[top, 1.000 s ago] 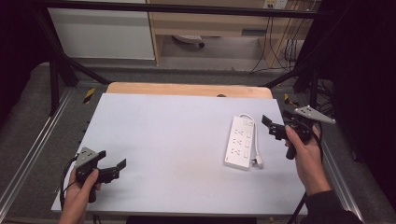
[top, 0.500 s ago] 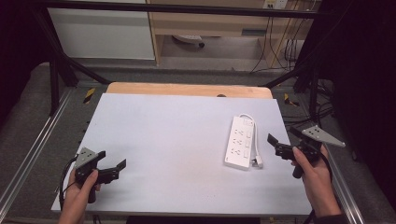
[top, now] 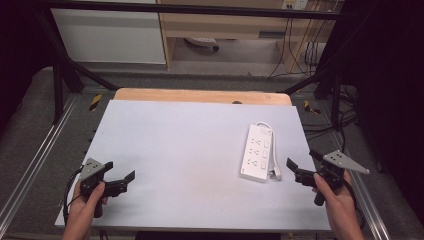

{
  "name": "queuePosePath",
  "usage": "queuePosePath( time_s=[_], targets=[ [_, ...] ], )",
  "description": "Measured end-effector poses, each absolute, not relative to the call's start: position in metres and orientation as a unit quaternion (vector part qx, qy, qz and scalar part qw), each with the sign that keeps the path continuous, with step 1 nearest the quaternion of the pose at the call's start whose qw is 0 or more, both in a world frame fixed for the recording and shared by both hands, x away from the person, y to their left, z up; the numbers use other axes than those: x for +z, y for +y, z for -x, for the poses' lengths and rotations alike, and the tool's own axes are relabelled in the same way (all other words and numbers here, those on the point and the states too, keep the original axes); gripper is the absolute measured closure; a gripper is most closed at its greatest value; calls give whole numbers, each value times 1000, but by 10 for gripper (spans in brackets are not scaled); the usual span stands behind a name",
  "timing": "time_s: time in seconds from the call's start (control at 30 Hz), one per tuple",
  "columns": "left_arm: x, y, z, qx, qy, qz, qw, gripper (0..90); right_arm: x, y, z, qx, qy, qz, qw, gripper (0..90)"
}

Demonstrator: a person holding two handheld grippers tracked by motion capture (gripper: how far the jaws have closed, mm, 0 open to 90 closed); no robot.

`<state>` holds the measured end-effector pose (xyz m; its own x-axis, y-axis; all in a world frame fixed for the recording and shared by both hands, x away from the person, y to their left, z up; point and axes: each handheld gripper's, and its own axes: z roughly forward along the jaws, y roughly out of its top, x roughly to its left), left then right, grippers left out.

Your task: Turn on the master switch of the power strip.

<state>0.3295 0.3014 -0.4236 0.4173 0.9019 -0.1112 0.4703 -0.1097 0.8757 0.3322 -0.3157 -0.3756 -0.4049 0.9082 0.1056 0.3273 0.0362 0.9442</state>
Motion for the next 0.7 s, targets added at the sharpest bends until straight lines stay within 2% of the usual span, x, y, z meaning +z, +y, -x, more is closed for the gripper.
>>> queuePosePath(
  time_s=[0.7],
  targets=[
    [-424,300,-329,236,483,-710,455,88,-413,-305,-316,488,692,-472,246,53]
  ],
)
